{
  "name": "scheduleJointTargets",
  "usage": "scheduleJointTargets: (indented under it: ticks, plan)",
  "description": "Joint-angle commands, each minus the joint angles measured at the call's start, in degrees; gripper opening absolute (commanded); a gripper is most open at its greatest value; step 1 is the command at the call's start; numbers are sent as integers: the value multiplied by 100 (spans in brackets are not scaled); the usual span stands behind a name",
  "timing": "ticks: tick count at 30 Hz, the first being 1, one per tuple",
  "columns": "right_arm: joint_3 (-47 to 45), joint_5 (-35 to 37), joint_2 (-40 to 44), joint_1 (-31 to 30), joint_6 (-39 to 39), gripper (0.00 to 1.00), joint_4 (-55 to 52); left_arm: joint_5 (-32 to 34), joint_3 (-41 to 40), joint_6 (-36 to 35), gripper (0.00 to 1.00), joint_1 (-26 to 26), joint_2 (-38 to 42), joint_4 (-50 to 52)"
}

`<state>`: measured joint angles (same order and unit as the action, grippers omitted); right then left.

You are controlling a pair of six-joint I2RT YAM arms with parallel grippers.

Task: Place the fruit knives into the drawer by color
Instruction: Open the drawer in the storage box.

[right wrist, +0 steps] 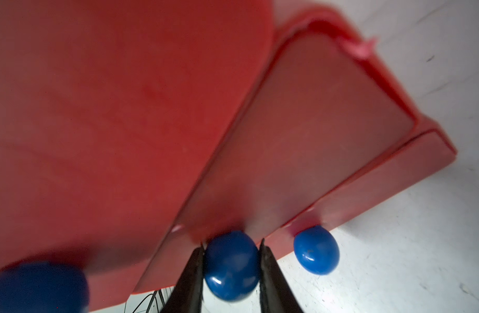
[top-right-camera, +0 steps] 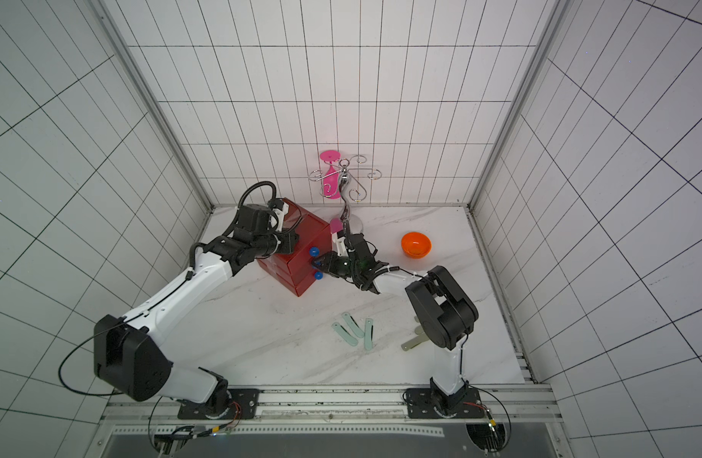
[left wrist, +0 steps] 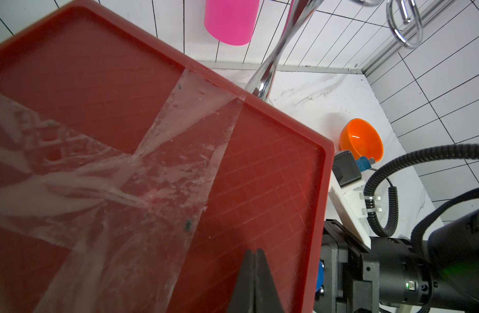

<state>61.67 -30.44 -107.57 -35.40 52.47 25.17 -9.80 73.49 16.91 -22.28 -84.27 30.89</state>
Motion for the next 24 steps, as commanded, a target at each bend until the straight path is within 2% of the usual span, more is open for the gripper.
scheduleJointTargets:
  ticks: [1,24]
  plan:
    - [-400,126,132,93,97,16,-169,120,-257,-29,0,40,-270,1116]
    - [-1430,338,1374,94,-268,14,-1189,126,-265,-21,0,40,-230,1116]
